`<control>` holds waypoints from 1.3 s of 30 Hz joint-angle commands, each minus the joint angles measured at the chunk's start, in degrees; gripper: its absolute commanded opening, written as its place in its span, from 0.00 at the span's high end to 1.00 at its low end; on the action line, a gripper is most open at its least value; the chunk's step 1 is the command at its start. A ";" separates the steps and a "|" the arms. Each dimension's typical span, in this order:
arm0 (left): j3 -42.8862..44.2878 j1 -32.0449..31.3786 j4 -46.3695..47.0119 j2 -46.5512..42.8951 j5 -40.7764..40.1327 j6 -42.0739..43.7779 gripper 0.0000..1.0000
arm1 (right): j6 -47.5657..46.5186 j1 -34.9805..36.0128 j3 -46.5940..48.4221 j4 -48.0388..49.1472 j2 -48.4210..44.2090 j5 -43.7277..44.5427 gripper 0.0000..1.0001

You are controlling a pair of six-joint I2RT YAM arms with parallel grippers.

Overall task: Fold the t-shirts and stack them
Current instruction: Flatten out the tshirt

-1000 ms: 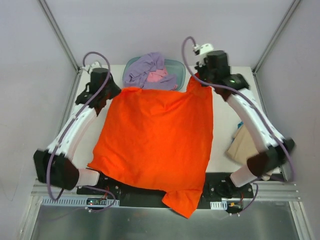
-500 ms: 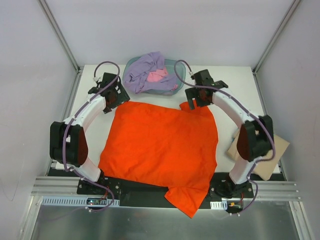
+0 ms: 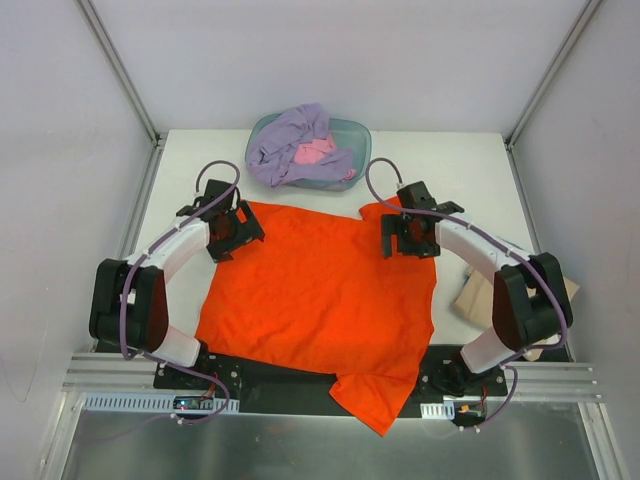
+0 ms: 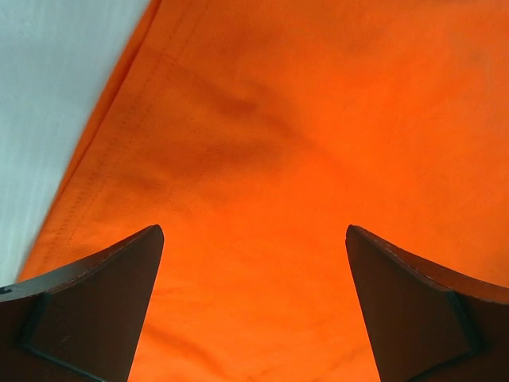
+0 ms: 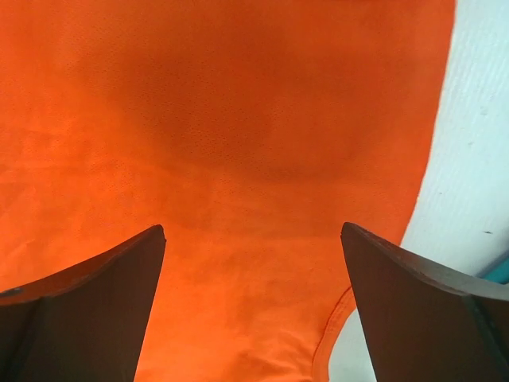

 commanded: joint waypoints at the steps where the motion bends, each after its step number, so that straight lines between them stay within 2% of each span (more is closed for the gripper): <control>1: -2.99 -0.58 5.22 -2.77 4.32 0.31 0.01 | 3.58 -0.65 0.24 2.85 2.79 -2.25 0.03; 10: 1.22 0.21 6.89 6.37 4.50 0.04 0.01 | 1.56 -6.98 9.64 0.83 16.33 -4.62 0.03; 13: 3.06 0.83 6.98 9.53 5.20 -0.39 0.01 | -0.10 -9.00 13.07 0.48 20.37 -10.06 0.03; 16: 4.56 0.83 6.98 12.61 5.73 -0.66 0.01 | -0.28 -9.97 16.67 -1.01 22.58 -10.68 0.03; 27: 9.83 1.09 6.98 16.04 5.73 -1.27 0.01 | -3.89 -12.96 28.88 -6.82 29.61 -12.26 0.03; 33: 10.80 1.18 6.98 16.57 3.00 -1.54 0.01 | -5.90 -13.75 35.57 -9.54 33.83 -13.67 0.03; 39: 10.98 1.18 6.98 16.93 4.41 -1.63 0.01 | -7.05 -14.01 40.94 -11.56 36.73 -14.11 0.03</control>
